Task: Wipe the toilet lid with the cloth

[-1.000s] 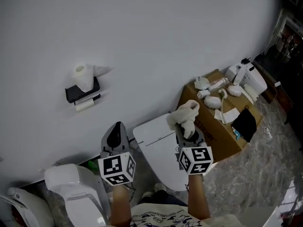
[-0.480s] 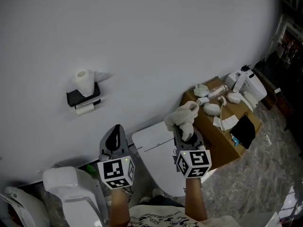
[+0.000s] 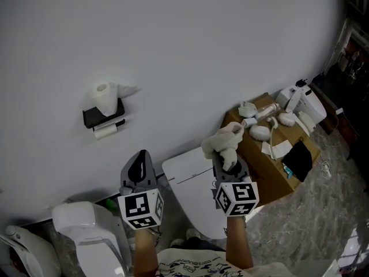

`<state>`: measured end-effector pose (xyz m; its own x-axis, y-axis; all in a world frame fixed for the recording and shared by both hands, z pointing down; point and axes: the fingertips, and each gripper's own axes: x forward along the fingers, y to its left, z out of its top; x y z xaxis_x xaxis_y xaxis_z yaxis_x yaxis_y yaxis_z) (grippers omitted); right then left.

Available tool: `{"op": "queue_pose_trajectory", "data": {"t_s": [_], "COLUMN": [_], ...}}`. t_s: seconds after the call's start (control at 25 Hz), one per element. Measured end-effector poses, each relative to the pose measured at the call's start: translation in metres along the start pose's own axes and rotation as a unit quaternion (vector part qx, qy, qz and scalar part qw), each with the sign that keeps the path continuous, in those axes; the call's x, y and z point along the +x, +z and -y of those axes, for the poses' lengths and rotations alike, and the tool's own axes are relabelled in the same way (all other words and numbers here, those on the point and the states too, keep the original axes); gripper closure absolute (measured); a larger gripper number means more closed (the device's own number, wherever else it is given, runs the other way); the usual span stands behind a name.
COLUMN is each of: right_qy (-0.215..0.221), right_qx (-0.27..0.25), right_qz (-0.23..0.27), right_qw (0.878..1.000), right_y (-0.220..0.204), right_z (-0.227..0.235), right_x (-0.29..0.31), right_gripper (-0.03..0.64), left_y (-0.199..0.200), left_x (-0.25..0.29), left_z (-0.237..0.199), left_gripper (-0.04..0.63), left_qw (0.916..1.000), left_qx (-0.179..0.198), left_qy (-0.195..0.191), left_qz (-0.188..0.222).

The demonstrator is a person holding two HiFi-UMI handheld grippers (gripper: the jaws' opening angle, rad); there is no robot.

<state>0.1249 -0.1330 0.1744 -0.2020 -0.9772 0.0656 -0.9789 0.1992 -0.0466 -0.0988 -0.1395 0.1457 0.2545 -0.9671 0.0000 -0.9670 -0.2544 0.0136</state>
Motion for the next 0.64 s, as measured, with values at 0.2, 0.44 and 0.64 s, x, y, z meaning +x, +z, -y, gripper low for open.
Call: {"op": "queue_pose_trajectory", "data": {"t_s": [0.2,0.44,0.64], "right_qy": [0.001,0.003,0.003], "right_qx": [-0.003,-0.006,-0.009], "right_qz": [-0.004,-0.003,-0.005], "right_qw": [1.0,1.0,1.0], "right_y": [-0.0018,-0.0003,-0.0021], "right_z": [-0.0029,-0.0045,-0.0049], "right_x": [0.0015,0.0045,0.0062], "right_gripper": [0.517,0.517,0.517], "left_y": [-0.0005,0.0001,-0.0022], "left_x": [0.0008,0.0037,0.0057], "left_z": [-0.0011,-0.0021,-0.0035], "left_gripper": [0.583,0.583,0.583], "left_qw": [1.0,1.0,1.0], "left_qx": [0.002,0.002,0.005], "left_qy": [-0.001,-0.004,-0.005], "left_qz": [-0.001,0.0,-0.002]}}
